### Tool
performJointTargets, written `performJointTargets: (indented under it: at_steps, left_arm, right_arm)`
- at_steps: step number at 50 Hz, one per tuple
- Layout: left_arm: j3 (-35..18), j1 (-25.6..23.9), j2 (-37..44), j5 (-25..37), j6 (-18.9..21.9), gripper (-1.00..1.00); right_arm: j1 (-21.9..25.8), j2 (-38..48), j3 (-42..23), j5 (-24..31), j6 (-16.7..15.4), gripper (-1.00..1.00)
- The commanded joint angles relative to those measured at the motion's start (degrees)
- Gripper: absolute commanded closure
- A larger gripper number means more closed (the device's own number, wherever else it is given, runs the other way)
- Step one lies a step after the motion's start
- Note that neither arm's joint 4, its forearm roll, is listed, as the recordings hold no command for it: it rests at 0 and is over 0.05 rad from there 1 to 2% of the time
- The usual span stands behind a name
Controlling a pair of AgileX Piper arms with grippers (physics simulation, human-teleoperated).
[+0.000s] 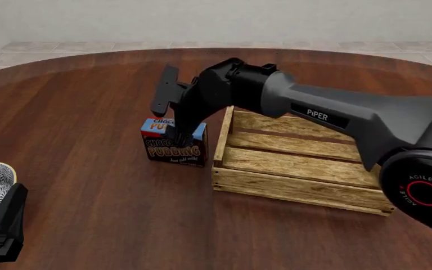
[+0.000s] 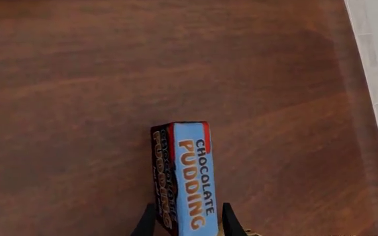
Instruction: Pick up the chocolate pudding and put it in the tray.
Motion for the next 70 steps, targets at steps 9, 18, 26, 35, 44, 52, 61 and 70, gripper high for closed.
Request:
performJointTargets:
  at_steps: [9,18,26,35,44,52,61,70]
  left_arm:
    - [0.0,0.0,0.0,0.0,0.0,-1.0]
    - [0.0,0.0,0.0,0.0,0.0,-1.0]
    - [0.0,0.0,0.0,0.0,0.0,-1.0]
    - [0.0,0.0,0.0,0.0,0.0,-1.0]
    - [0.0,0.0,0.0,0.0,0.0,-1.0]
    - [0.0,0.0,0.0,0.0,0.0,-1.0]
    - [0.0,0.0,0.0,0.0,0.0,-1.0]
    - [0.0,0.0,0.0,0.0,0.0,-1.0]
  right_arm:
    - [-0.6,0.7,-0.8,0.1,0.5,-1.0]
    - [-0.7,0.9,-1.2,0.1,0.9,-1.0]
    - [-0.9,1.3,-1.7,0.3,1.1,-1.0]
    - [-0.9,2.0,-2.3,0.3,1.4,-1.0]
    - [-1.1,2.6,-3.0,0.4,1.5,-1.0]
    - [-1.4,3.0,-3.4,0.5,1.5,-1.0]
    - [-1.4,3.1,-3.1,0.2,1.7,-1.0]
    - [-1.3,3.0,-2.9,-0.1,2.1,-1.0]
